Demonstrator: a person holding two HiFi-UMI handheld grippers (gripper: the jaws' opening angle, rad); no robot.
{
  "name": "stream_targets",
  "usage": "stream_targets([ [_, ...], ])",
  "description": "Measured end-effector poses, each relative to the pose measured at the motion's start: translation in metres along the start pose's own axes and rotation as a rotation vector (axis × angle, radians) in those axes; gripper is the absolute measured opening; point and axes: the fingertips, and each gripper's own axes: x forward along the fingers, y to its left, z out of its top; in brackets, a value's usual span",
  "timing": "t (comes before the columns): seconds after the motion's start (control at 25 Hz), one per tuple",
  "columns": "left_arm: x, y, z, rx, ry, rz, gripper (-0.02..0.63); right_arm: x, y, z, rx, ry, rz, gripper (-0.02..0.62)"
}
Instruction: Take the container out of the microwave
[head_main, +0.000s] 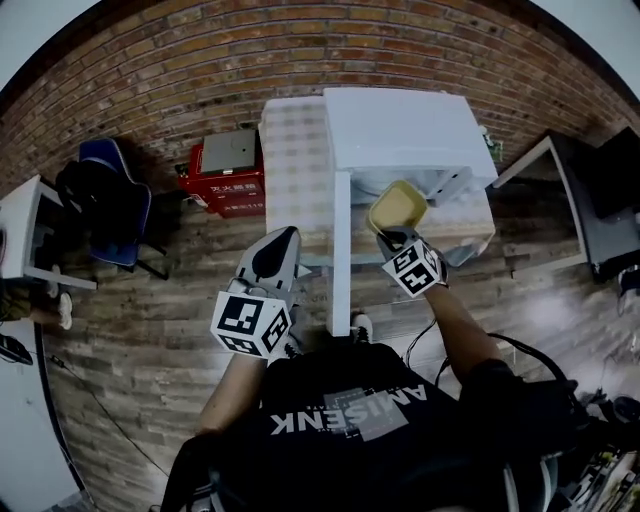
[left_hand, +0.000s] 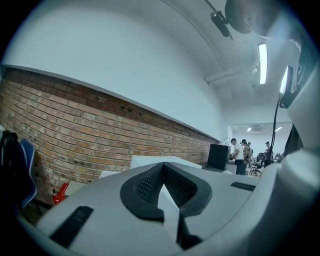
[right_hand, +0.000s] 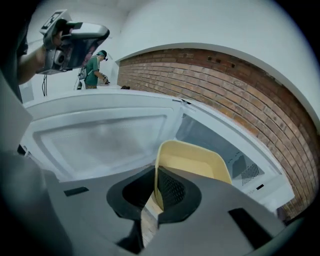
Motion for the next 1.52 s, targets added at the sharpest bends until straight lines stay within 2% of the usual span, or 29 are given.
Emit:
stream_targets([
  [0.28,0.001,0.019,0.012,0.02,-0.017,-0.029,0.012,-0.034,0.002,0.02,0.036,-0.025,-0.064,0.052],
  [0.56,0.001,0.031,0.021,0.039,-0.019,-0.098,0.012,-0.067,0.006,0.038,0.094,-0.041,-0.13,0.052],
  [0.92,-0.002,0.047,0.028,0.044,-0.032,-0.14,0.011,-0.119,0.002,0.076,0.173,-0.118,-0.234,0.051],
  [1.24,-0.002,0.051,0.045,0.038,-0.054,-0.114,0.011,-0.16,-0.014,0.114,0.19,-0.223,-0.304,0.051],
  [1.44,-0.008,0.045,0.067,0.011,-0.109,-0.082,0.011,-0.187,-0.024,0.131,0.168,-0.281,-0.323,0.051],
  [1.52,-0.01,0.038,0.075,0.031,-0.131,-0.073,0.012,-0.202,-0.03,0.135,0.161,-0.304,-0.331,0.051],
])
